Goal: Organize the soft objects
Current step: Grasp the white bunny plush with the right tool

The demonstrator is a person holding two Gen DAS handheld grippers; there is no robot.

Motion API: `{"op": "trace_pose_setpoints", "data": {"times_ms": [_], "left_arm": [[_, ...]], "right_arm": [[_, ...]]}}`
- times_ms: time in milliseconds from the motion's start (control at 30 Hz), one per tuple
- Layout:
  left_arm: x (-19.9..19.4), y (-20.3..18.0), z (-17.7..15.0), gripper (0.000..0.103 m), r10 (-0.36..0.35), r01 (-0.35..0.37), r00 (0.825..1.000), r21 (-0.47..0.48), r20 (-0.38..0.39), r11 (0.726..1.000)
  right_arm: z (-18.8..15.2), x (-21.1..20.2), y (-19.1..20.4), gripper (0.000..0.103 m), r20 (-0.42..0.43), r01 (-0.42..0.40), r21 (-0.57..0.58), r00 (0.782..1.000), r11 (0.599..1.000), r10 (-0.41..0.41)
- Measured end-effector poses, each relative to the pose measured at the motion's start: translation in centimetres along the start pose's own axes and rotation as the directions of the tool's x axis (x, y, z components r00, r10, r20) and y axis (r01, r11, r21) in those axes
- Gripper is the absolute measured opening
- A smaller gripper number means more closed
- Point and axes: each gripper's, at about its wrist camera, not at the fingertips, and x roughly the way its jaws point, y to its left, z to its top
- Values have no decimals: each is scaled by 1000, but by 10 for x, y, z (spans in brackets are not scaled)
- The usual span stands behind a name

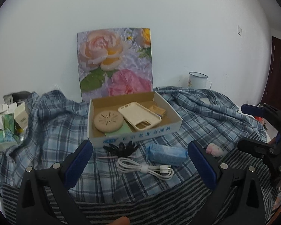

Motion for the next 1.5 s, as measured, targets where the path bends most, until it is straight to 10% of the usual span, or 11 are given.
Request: {"op": "trace_pose_setpoints", "data": {"times_ms": [467, 700, 1033, 1500], "left_arm": [[31, 1, -21, 103, -27, 26, 996, -7, -89, 1000], [34, -3, -26, 103, -30, 31, 995, 8, -100, 999], [38, -4, -28, 103, -41, 43, 992, 14, -119, 999], [47, -13, -20, 103, -78, 82, 984, 19, -158, 996]], "right_arm": [[-33, 42, -21, 103, -243, -25, 0, 970, 1000, 24], [-44, 74, -26, 81, -384, -26, -7, 923, 1000, 21], [-53, 83, -34, 31, -418, -11, 29, 908, 1000, 22], [-47, 64, -34, 28, -321, -10, 29, 947, 1000, 19]]}}
